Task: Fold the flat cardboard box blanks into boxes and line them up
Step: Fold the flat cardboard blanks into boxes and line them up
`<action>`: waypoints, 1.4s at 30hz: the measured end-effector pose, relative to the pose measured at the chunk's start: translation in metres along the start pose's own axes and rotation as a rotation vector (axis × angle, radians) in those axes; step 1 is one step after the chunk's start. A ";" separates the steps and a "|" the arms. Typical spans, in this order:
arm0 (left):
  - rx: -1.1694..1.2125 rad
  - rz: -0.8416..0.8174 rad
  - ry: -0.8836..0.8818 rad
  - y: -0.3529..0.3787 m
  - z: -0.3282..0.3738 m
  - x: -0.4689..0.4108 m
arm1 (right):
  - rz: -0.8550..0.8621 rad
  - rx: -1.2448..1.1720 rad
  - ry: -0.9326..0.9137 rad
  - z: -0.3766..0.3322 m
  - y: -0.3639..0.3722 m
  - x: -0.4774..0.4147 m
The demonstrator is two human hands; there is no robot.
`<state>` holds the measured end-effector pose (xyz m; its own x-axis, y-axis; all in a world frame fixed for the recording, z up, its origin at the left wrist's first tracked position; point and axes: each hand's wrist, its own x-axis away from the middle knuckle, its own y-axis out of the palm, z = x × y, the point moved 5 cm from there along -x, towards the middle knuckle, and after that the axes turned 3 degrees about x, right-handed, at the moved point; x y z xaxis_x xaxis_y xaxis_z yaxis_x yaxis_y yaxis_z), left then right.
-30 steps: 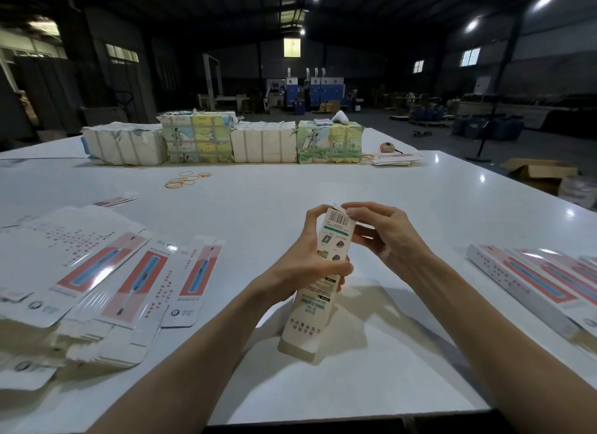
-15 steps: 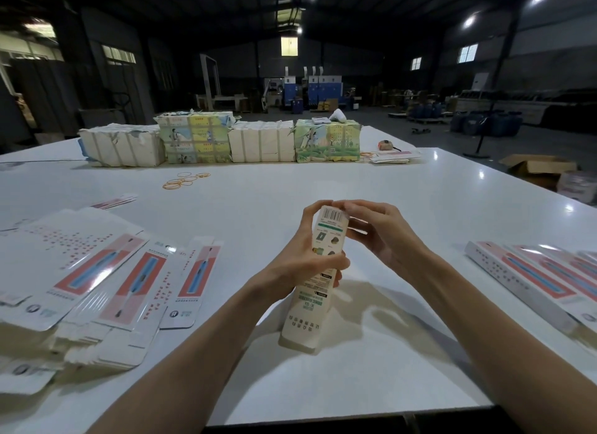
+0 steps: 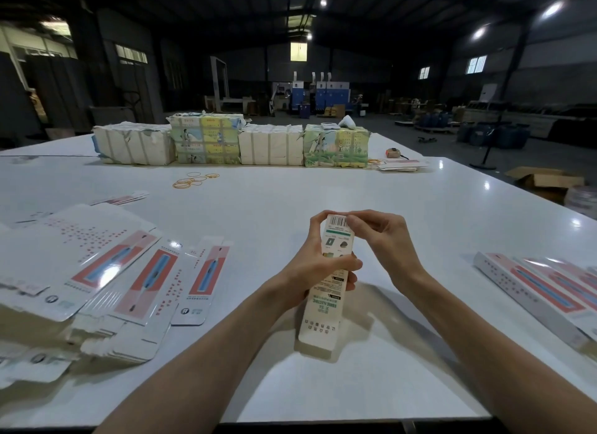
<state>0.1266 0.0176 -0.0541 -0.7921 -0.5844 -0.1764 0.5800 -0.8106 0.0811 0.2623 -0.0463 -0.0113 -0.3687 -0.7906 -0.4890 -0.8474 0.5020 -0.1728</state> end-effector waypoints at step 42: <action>-0.847 0.145 0.053 -0.004 -0.019 0.004 | -0.006 1.763 0.398 0.018 -0.195 0.094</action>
<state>0.1244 0.0194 -0.0734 -0.7015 -0.6604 -0.2679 0.6380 -0.4144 -0.6490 0.4003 -0.2122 -0.0390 -0.6518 -0.6884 -0.3184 0.4108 0.0325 -0.9112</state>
